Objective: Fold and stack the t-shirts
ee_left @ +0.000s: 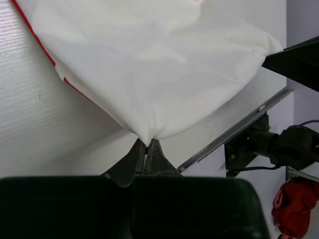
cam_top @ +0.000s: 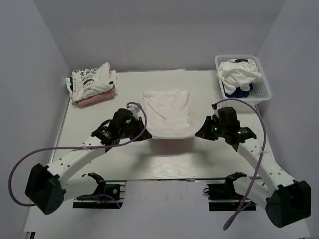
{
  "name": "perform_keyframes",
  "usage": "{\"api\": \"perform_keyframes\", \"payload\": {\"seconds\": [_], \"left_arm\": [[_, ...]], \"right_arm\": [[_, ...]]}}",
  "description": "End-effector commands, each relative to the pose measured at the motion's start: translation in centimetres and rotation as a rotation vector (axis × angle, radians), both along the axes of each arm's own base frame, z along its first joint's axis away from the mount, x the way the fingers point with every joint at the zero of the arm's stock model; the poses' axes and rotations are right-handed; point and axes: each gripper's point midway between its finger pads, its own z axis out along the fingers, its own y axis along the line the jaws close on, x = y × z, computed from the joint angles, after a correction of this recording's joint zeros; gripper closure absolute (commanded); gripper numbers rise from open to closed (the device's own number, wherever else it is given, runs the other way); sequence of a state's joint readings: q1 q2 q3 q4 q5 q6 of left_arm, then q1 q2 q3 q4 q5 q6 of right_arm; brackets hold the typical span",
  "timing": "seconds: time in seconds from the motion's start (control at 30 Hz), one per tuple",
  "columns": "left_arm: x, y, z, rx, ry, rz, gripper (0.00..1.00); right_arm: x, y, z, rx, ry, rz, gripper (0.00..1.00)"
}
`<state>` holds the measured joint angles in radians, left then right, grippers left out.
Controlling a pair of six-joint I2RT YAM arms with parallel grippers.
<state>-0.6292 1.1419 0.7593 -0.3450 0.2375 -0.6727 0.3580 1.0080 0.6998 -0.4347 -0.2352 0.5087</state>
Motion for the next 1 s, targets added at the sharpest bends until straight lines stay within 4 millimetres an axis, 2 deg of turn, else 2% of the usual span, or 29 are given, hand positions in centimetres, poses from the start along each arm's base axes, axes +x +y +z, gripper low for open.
{"api": "perform_keyframes", "payload": {"seconds": [0.0, 0.03, 0.07, 0.1, 0.13, 0.17, 0.2, 0.23, 0.27, 0.3, 0.33, 0.37, 0.4, 0.43, 0.47, 0.5, 0.53, 0.57, 0.6, 0.67, 0.7, 0.73, 0.77, 0.8, 0.9, 0.93, 0.97], "left_arm": [[-0.4, 0.4, 3.3, -0.031, -0.058, 0.021, 1.00], [-0.1, 0.4, 4.3, -0.036, -0.090, 0.027, 1.00], [0.9, 0.7, 5.2, -0.025, -0.137, 0.059, 1.00], [1.7, 0.6, 6.9, -0.040, -0.176, 0.078, 1.00], [2.6, 0.5, 7.3, -0.030, -0.201, 0.094, 1.00], [4.0, 1.2, 7.7, -0.007, -0.225, 0.155, 1.00], [5.1, 1.0, 9.6, -0.016, -0.266, 0.169, 1.00], [6.0, 1.7, 9.5, 0.020, -0.252, 0.207, 1.00], [7.6, 2.5, 8.6, 0.094, -0.247, 0.279, 1.00], [8.8, 2.4, 10.4, 0.093, -0.273, 0.307, 1.00], [9.3, 2.7, 10.1, 0.134, -0.258, 0.330, 1.00], [10.8, 3.3, 11.6, 0.151, -0.291, 0.378, 1.00], [11.8, 2.9, 10.4, 0.188, -0.266, 0.383, 1.00], [12.2, 3.0, 10.1, 0.215, -0.255, 0.394, 1.00], [13.4, 3.3, 10.9, 0.222, -0.276, 0.414, 1.00], [14.2, 3.5, 10.7, 0.234, -0.272, 0.433, 1.00], [15.2, 3.4, 9.4, 0.259, -0.248, 0.436, 1.00], [16.2, 3.4, 10.3, 0.253, -0.263, 0.457, 1.00], [17.2, 4.1, 10.2, 0.266, -0.263, 0.488, 1.00], [19.3, 4.5, 9.7, 0.287, -0.270, 0.511, 1.00], [20.2, 5.4, 9.4, 0.296, -0.261, 0.537, 1.00], [21.1, 5.6, 9.2, 0.293, -0.265, 0.550, 1.00], [21.9, 5.2, 9.5, 0.274, -0.268, 0.531, 1.00], [23.4, 5.6, 7.5, 0.289, -0.236, 0.537, 1.00], [26.0, 4.8, 6.1, 0.266, -0.208, 0.494, 1.00], [26.9, 5.1, 3.3, 0.287, -0.149, 0.485, 1.00], [28.0, 5.1, 3.4, 0.276, -0.153, 0.490, 1.00]], "right_arm": [[0.2, 0.3, 4.3, 0.030, -0.064, 0.012, 1.00], [1.5, 0.4, 6.8, 0.038, -0.121, -0.003, 1.00], [2.1, 0.4, 7.4, 0.040, -0.135, -0.014, 1.00], [3.0, 0.7, 9.1, 0.059, -0.158, -0.029, 1.00], [3.6, 0.7, 9.6, 0.056, -0.171, -0.042, 1.00], [4.5, 0.9, 9.4, 0.052, -0.161, -0.052, 1.00], [5.4, 1.2, 11.1, 0.070, -0.189, -0.068, 1.00], [6.0, 1.2, 11.6, 0.068, -0.205, -0.077, 1.00], [7.1, 1.4, 10.5, 0.055, -0.166, -0.087, 1.00], [8.0, 1.8, 12.5, 0.074, -0.205, -0.087, 1.00], [8.5, 1.9, 12.8, 0.071, -0.207, -0.088, 1.00], [9.6, 2.1, 11.4, 0.056, -0.162, -0.093, 1.00], [10.7, 2.5, 13.2, 0.069, -0.204, -0.095, 1.00], [11.5, 2.6, 12.6, 0.057, -0.185, -0.100, 1.00], [12.5, 2.5, 11.8, 0.039, -0.173, -0.110, 1.00], [13.8, 3.1, 13.0, 0.052, -0.196, -0.106, 1.00], [14.5, 2.9, 13.1, 0.045, -0.196, -0.109, 1.00], [15.1, 2.9, 13.1, 0.039, -0.201, -0.110, 1.00], [17.0, 3.2, 12.9, 0.029, -0.195, -0.117, 1.00], [18.1, 2.9, 12.4, 0.015, -0.172, -0.121, 1.00], [19.6, 3.6, 11.6, 0.017, -0.143, -0.109, 1.00], [20.2, 3.6, 11.2, 0.014, -0.135, -0.104, 1.00], [20.8, 3.6, 9.6, 0.010, -0.089, -0.103, 1.00], [21.4, 3.8, 9.9, 0.020, -0.093, -0.099, 1.00], [24.2, 3.8, 8.3, 0.021, -0.076, -0.112, 1.00], [25.7, 4.3, 6.9, 0.031, -0.056, -0.101, 1.00], [26.9, 4.0, 7.5, 0.038, -0.078, -0.105, 1.00]]}}
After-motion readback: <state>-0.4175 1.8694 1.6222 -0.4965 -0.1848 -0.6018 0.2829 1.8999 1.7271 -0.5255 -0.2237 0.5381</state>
